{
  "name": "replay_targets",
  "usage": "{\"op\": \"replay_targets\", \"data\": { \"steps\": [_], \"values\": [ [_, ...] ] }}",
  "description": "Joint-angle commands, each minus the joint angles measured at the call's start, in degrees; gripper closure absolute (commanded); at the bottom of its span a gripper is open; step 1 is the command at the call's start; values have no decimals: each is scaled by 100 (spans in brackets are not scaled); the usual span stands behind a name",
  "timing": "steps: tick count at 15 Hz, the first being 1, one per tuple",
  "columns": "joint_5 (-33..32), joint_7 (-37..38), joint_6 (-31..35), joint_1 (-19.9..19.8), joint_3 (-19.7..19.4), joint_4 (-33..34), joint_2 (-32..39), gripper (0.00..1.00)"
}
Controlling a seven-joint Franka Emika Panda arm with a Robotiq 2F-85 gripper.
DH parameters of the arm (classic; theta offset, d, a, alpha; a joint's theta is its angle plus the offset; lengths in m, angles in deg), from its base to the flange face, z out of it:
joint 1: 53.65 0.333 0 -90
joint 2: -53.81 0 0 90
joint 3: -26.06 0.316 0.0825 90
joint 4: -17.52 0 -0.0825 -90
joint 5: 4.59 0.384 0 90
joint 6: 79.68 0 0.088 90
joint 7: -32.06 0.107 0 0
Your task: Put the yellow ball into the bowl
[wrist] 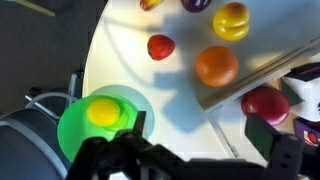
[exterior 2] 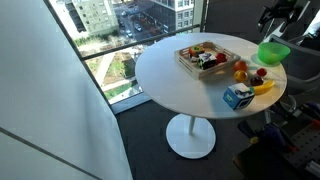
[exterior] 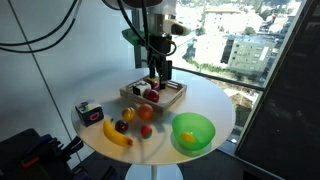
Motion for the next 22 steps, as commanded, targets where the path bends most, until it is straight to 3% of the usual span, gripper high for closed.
{"op": "replay_targets", "data": {
  "steps": [1,10,22],
  "values": [
    [-86,-231,-374,67,106,70,-297,0],
    [-84,-724,-1179,298,385,75,-904,0],
    [-489,-794,-2230,446,680,159,-1670,0]
  ]
}}
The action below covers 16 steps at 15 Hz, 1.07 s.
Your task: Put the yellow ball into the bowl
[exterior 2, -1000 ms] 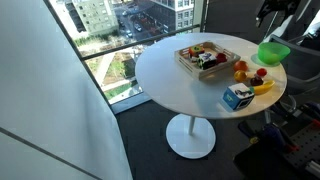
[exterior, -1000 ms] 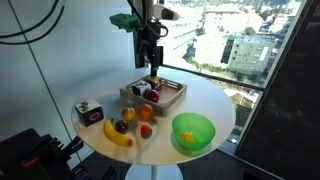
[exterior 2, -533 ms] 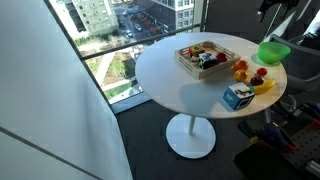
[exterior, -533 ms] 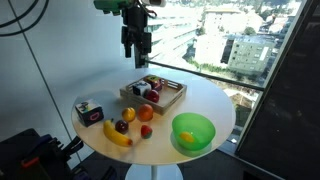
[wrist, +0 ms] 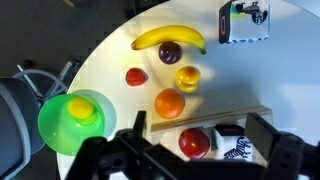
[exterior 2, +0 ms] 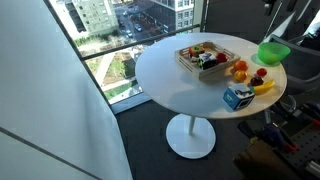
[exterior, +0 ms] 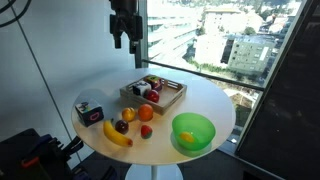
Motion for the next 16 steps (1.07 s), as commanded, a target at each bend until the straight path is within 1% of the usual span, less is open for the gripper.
{"op": "replay_targets", "data": {
  "steps": [1,4,10,16],
  "values": [
    [-81,-123,-368,46,46,123,-279,0],
    [-44,-231,-435,91,59,111,-480,0],
    [-10,-338,-321,115,59,59,-803,0],
    [18,-311,-196,112,57,20,-959,0]
  ]
}}
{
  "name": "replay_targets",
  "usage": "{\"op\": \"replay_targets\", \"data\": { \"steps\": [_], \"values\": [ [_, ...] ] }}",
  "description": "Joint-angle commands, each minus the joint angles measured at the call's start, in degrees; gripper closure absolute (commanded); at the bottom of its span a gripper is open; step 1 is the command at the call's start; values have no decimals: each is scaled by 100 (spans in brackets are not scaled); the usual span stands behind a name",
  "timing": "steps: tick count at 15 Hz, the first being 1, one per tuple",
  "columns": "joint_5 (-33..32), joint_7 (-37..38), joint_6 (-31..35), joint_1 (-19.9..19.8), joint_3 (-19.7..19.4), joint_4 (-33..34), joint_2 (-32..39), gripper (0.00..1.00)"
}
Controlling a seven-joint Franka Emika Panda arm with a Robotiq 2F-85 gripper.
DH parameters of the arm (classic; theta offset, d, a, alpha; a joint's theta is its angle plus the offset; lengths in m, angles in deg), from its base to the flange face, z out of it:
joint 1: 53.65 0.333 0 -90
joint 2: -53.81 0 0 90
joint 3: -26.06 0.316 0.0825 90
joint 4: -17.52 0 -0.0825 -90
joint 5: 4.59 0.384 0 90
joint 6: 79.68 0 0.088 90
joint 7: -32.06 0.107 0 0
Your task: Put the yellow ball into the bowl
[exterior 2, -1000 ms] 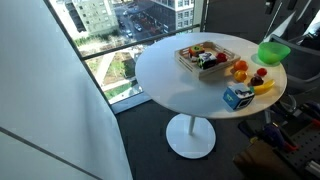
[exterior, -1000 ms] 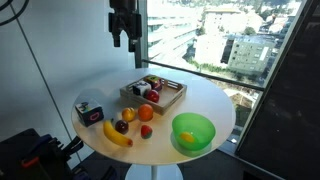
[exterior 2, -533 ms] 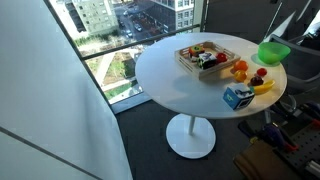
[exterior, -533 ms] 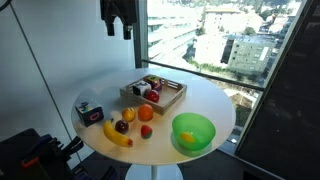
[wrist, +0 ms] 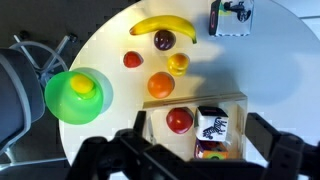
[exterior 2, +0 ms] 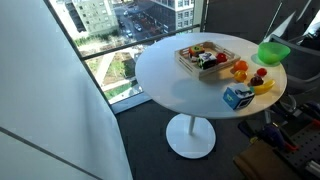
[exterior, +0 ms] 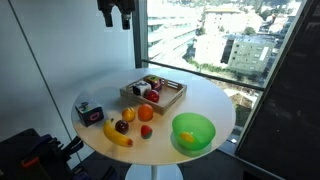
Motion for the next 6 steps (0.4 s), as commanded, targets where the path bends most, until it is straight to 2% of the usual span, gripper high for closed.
{"op": "replay_targets", "data": {
  "steps": [1,6],
  "values": [
    [28,-72,15,11,-13,-7,-93,0],
    [1,-3,-8,-2,1,8,-26,0]
  ]
}}
